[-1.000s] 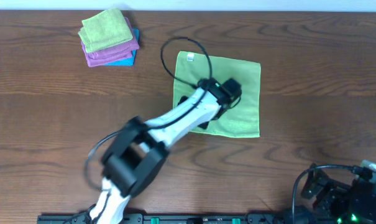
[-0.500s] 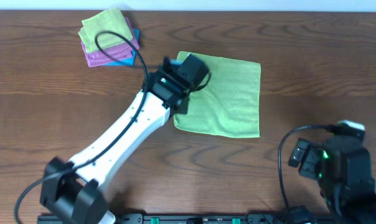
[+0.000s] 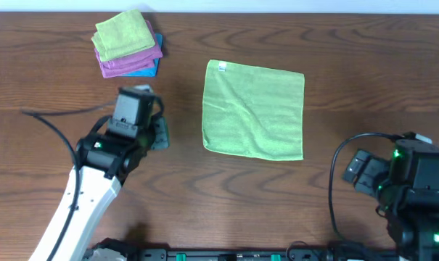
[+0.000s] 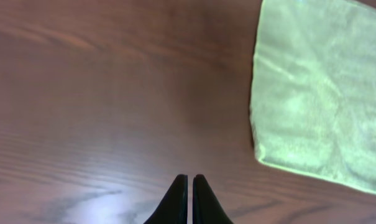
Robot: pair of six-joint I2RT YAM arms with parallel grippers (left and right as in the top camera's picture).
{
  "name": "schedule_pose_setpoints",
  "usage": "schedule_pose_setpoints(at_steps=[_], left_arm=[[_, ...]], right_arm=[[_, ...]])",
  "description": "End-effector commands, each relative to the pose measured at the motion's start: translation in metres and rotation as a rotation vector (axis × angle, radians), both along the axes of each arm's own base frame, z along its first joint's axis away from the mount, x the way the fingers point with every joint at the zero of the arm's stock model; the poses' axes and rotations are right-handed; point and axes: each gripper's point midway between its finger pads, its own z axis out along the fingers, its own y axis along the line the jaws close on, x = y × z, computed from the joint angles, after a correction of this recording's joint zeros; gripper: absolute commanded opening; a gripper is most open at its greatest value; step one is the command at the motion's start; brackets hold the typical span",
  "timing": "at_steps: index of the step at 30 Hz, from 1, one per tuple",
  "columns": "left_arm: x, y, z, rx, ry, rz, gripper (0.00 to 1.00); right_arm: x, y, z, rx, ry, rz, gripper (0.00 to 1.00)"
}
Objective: Fold the cloth
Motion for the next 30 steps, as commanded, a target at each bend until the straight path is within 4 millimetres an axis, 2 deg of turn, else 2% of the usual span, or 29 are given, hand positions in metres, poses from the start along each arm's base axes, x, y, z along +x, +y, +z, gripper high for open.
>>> schedule_pose_setpoints(at_steps=[1, 2, 3, 5, 7, 10, 11, 12, 14, 16, 18, 20, 22, 26, 30], left_arm=[[-0.013, -0.024, -0.04, -0.161, 0.119, -0.106, 0.06], [-0.01, -0.029, -0.046, -0.204, 0.124, -0.116, 0.1], [-0.008, -0.032, -0.05, -0.228, 0.131, -0.119, 0.18], [-0.004, -0.039, -0.057, -0.267, 0.156, -0.127, 0.22], [-0.002, -0.046, -0.065, -0.305, 0.187, -0.143, 0.37], [-0.001, -0.059, -0.074, -0.37, 0.23, -0.165, 0.47], [0.0, -0.062, -0.077, -0.387, 0.239, -0.173, 0.59], [0.0, -0.066, -0.079, -0.406, 0.247, -0.184, 0.66], [0.002, -0.072, -0.082, -0.437, 0.26, -0.2, 0.74], [0.002, -0.077, -0.085, -0.467, 0.272, -0.215, 0.97], [0.003, -0.08, -0.086, -0.485, 0.276, -0.225, 0.95], [0.004, -0.083, -0.086, -0.5, 0.274, -0.229, 0.95], [0.006, -0.086, -0.084, -0.516, 0.268, -0.24, 0.95], [0.012, -0.088, -0.081, -0.524, 0.238, -0.242, 0.95], [0.019, -0.085, -0.081, -0.526, 0.229, -0.188, 0.95]], right_arm=[[0.008, 0.032, -0.029, 0.194, 0.026, 0.099, 0.95], [0.014, 0.038, -0.04, 0.268, 0.024, 0.077, 0.93], [0.018, 0.046, -0.05, 0.33, 0.032, 0.08, 0.91], [0.023, 0.056, -0.067, 0.409, 0.058, 0.093, 0.88], [0.025, 0.062, -0.082, 0.467, 0.099, 0.075, 0.88], [0.026, 0.066, -0.103, 0.509, 0.171, 0.058, 0.87], [0.026, 0.066, -0.11, 0.514, 0.196, 0.053, 0.87], [0.026, 0.066, -0.115, 0.519, 0.219, 0.047, 0.88], [0.029, 0.068, -0.122, 0.541, 0.241, 0.049, 0.88], [0.034, 0.073, -0.128, 0.574, 0.25, 0.062, 0.78], [0.038, 0.072, -0.134, 0.578, 0.257, 0.057, 0.8], [0.039, 0.071, -0.139, 0.585, 0.267, 0.048, 0.92], [0.041, 0.075, -0.141, 0.613, 0.273, 0.066, 0.99], [0.045, 0.079, -0.141, 0.634, 0.27, 0.094, 0.99], [0.047, 0.074, -0.143, 0.602, 0.265, 0.083, 0.99]])
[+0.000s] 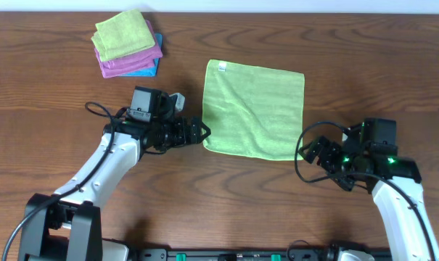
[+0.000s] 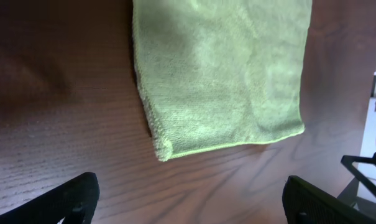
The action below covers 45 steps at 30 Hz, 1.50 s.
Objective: Fold the cloth
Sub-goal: 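Grasp the cloth's near corners with both grippers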
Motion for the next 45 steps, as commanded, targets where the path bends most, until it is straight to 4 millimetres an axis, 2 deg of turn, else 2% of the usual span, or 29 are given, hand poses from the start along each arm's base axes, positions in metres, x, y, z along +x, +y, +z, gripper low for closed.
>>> schedule_pose_setpoints(at_steps=[1, 3, 9, 10, 12, 20, 26, 32, 40, 45], left_arm=[[0.003, 0.002, -0.001, -0.005, 0.036, 0.052, 0.95], [0.0, 0.003, -0.004, 0.002, 0.055, 0.056, 0.97], [-0.008, 0.005, -0.01, 0.012, 0.089, 0.055, 1.0], [-0.01, 0.005, -0.013, 0.013, 0.098, 0.058, 0.94], [-0.012, 0.005, -0.018, 0.01, 0.125, 0.068, 0.93], [-0.012, -0.002, -0.044, -0.019, 0.211, 0.07, 0.91], [-0.002, -0.013, -0.049, -0.09, 0.207, 0.059, 0.86], [0.002, -0.019, -0.053, -0.131, 0.223, 0.063, 0.79], [0.002, -0.022, -0.064, -0.154, 0.278, 0.088, 0.77], [0.008, -0.025, -0.061, -0.183, 0.264, 0.096, 0.76]], right_arm=[[-0.001, -0.003, -0.003, -0.013, -0.003, 0.006, 0.99], [0.001, -0.005, -0.003, -0.019, -0.009, 0.015, 0.99], [0.005, -0.01, -0.015, -0.003, 0.015, 0.02, 0.87], [0.007, -0.008, -0.018, 0.011, 0.017, 0.03, 0.85], [0.01, -0.007, -0.023, 0.02, 0.027, 0.035, 0.82], [0.02, -0.009, -0.044, 0.07, 0.041, 0.066, 0.81], [0.03, -0.014, -0.051, 0.125, 0.019, 0.052, 0.79], [0.034, -0.007, -0.064, 0.197, 0.035, 0.061, 0.75], [0.036, 0.001, -0.081, 0.271, 0.068, 0.067, 0.71], [0.046, 0.004, -0.081, 0.308, 0.028, 0.069, 0.68]])
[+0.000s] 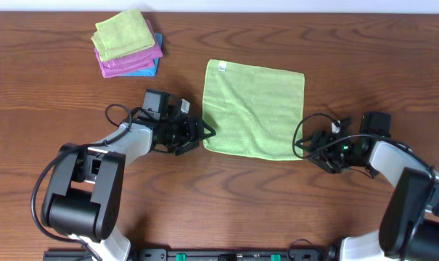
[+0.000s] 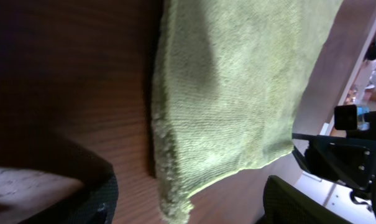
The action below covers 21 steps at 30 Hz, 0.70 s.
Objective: Fold the cloth
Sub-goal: 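Grasp the cloth's near corners with both grippers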
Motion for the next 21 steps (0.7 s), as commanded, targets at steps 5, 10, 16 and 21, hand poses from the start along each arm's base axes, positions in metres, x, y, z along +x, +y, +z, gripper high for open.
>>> schedule_pose_setpoints(at_steps=[5, 10, 16, 21], left_arm=[[-0.001, -0.002, -0.002, -0.028, 0.046, 0.027, 0.75], [-0.006, -0.012, -0.001, -0.034, 0.056, 0.012, 0.74], [-0.011, -0.021, -0.001, -0.036, 0.052, -0.015, 0.7], [-0.01, -0.021, -0.001, -0.035, 0.05, -0.014, 0.62]], right_arm=[[-0.003, 0.003, -0.012, 0.023, 0.029, 0.001, 0.63], [-0.002, 0.013, -0.01, 0.051, 0.035, 0.008, 0.62], [-0.005, 0.022, -0.012, 0.031, 0.046, 0.042, 0.55], [-0.007, 0.016, -0.018, -0.012, 0.064, 0.035, 0.55]])
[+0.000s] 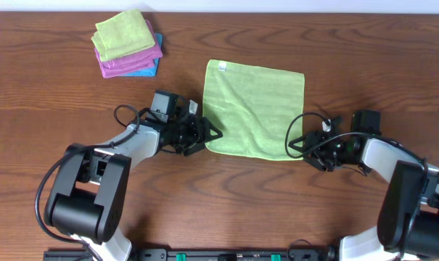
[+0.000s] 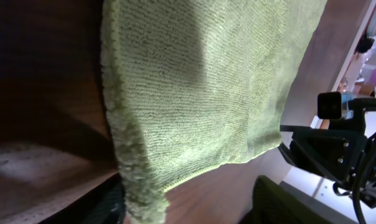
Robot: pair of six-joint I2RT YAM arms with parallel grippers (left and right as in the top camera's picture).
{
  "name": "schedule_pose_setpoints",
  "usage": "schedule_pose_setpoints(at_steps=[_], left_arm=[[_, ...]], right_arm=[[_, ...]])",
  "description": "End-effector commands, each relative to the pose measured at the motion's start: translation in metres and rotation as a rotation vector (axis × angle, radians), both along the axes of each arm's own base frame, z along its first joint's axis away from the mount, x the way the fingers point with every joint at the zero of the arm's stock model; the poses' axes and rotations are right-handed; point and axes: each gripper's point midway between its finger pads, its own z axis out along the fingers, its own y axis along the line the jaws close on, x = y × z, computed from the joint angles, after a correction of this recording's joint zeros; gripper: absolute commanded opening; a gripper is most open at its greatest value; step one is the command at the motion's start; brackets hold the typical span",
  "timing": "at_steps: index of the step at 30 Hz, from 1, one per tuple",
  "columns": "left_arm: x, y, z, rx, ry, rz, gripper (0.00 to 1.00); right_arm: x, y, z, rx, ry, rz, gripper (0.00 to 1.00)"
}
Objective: Fold the cloth
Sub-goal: 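Grasp the cloth's near corners with both grippers, then lift the near edge and fold it forward over the far edge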
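Observation:
A light green cloth (image 1: pixel 254 109) lies spread flat in the middle of the table, a white tag at its far left corner. My left gripper (image 1: pixel 209 135) is open at the cloth's near left corner. In the left wrist view that fuzzy corner (image 2: pixel 141 202) lies between the dark fingers (image 2: pixel 287 199) of the left gripper (image 2: pixel 194 214). My right gripper (image 1: pixel 297 146) is low at the near right corner, its fingers apart around the cloth's edge. It also shows as a dark shape (image 2: pixel 337 152) beyond the cloth.
A stack of folded cloths (image 1: pixel 128 43), green on purple on blue, sits at the far left of the brown wooden table (image 1: pixel 59 145). Black cables loop behind both arms near the front.
Both grippers have moved a little inward. The left one's fingers now straddle the near left corner; the right one now reaches the near right corner. The cloth lies as before.
At first both arms were drawn back near the front, the left gripper shut, well away from the flat cloth. Then both were stretched low toward its near corners with the left gripper open. Now each open gripper sits at its corner.

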Motion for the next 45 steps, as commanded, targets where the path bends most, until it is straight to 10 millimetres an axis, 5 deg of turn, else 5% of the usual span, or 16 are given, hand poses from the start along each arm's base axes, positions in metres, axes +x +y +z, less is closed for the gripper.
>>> schedule_pose_setpoints(at_steps=[1, 4, 8, 10, 16, 22, 38, 45], left_arm=[[-0.003, 0.001, -0.006, 0.002, 0.02, 0.0, 0.59], [-0.002, 0.002, -0.007, 0.01, 0.012, -0.001, 0.53], [-0.002, 0.002, -0.007, 0.011, 0.007, -0.005, 0.23], [-0.002, 0.002, -0.007, 0.012, -0.005, -0.016, 0.1], [-0.001, 0.001, -0.006, 0.005, -0.018, -0.02, 0.06], [0.013, -0.01, 0.016, -0.067, -0.07, -0.046, 0.06], [0.095, -0.003, 0.069, 0.032, -0.349, 0.034, 0.05], [0.117, 0.004, 0.065, 0.077, -0.387, 0.047, 0.04]], right_arm=[[-0.007, -0.006, -0.014, -0.062, 0.049, -0.007, 0.55], [-0.007, -0.006, -0.015, -0.066, 0.05, -0.008, 0.51], [-0.008, -0.006, -0.015, -0.064, 0.055, -0.008, 0.11], [-0.009, -0.006, -0.015, -0.063, 0.06, -0.011, 0.02], [-0.007, -0.002, -0.011, -0.022, 0.074, -0.034, 0.01], [0.011, 0.007, 0.017, 0.066, 0.01, -0.037, 0.02], [0.097, -0.005, 0.103, -0.151, -0.274, -0.072, 0.02], [0.107, -0.015, 0.104, -0.206, -0.257, -0.139, 0.01]])
